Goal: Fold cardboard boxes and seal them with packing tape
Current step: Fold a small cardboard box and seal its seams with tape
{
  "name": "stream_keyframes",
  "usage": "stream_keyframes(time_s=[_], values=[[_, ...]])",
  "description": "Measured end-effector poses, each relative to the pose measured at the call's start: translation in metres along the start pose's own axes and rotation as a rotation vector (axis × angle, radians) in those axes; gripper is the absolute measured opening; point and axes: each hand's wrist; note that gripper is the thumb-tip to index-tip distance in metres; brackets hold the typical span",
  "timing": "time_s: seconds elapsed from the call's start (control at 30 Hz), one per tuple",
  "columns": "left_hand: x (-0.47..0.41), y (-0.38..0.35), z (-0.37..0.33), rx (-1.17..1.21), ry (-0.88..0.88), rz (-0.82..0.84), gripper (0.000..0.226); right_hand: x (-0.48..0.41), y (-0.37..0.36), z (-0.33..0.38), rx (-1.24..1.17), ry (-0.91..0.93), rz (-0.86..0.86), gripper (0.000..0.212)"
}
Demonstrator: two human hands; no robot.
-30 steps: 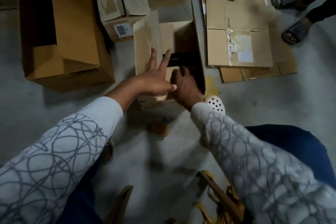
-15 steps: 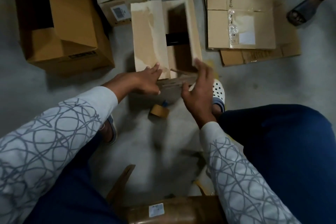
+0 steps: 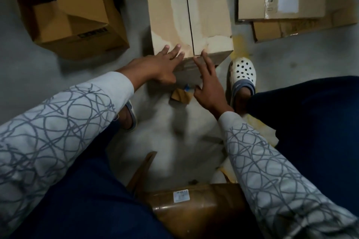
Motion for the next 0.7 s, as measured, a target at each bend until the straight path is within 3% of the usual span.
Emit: stream_keyframes(time_s=[0.13,0.2,0.33,0.43,0.57,0.7], values=[[0.006,0.0,-0.014,0.018,0.018,0.015,0.09,0.013,-0.014,-0.009,-0.017,-0.027,-0.27,0.066],[0.015,0.002,-0.017,0.013,0.025,0.004,0.089,0.015,-0.03,-0.017,-0.017,-0.117,-0.298,0.053],[0.035,0.008,-0.023,-0.027,0.063,-0.028,0.087,-0.002,-0.068,-0.047,0.014,-0.383,-0.044,0.042],[0.046,0.013,-0.025,-0.017,0.064,-0.001,0.084,-0.017,-0.098,-0.07,0.054,-0.566,0.141,0.062],[0.051,0.015,-0.022,-0.065,0.103,0.067,0.073,-0.024,-0.128,-0.091,0.162,-0.587,0.339,0.08],[0.049,0.016,-0.019,-0.048,0.068,0.085,0.071,-0.021,-0.135,-0.098,0.197,-0.561,0.37,0.065]])
Point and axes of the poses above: each hand's wrist, its own x-axis away from the middle knuckle, its own y-axis out of the back of the hand, z = x × y, and after that the axes turned 7 degrees about -y, right-handed
